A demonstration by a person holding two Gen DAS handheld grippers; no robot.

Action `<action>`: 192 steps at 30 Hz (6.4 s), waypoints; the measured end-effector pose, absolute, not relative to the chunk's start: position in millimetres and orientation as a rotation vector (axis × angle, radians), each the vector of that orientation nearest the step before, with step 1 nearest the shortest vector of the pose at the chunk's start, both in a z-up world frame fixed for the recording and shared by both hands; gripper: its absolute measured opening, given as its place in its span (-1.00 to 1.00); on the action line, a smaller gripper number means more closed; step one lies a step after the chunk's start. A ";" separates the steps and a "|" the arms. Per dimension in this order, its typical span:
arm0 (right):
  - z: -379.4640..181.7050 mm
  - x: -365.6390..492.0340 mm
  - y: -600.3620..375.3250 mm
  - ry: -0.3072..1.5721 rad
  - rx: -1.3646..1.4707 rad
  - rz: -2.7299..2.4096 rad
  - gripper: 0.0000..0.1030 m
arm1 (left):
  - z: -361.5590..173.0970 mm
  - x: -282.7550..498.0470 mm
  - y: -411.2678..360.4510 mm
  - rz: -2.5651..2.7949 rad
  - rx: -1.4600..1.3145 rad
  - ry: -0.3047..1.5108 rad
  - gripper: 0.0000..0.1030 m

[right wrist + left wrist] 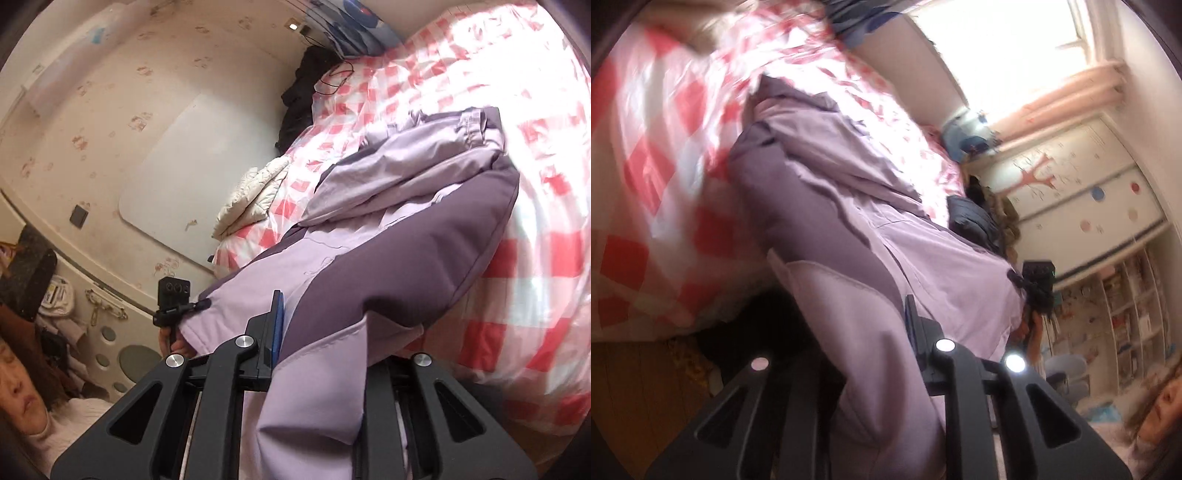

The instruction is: Fold large clothes

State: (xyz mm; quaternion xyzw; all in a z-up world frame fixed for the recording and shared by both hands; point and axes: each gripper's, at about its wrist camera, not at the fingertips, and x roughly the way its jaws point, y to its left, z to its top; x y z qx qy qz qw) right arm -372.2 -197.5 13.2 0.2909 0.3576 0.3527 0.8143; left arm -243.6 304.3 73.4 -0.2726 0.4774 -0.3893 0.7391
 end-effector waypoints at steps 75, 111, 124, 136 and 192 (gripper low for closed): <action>-90.4 -451.6 -320.7 0.362 1.033 1.040 -0.40 | 107.3 -329.7 323.4 -0.697 -0.427 0.763 -0.66; -11.9 -193.7 -338.3 0.328 1.110 0.821 -0.40 | 134.5 -90.9 309.7 -0.613 -0.741 0.613 -0.66; -124.3 -49.9 -335.5 0.629 1.292 0.526 -0.22 | -30.0 36.8 295.3 -0.371 -0.890 0.936 -0.45; -43.7 -85.3 -318.9 0.515 1.115 0.523 0.87 | 82.8 31.4 301.3 -0.605 -1.138 0.722 0.76; -130.6 74.9 -277.4 0.823 0.471 -0.018 0.89 | -33.0 118.8 72.3 -0.367 -0.159 0.942 0.84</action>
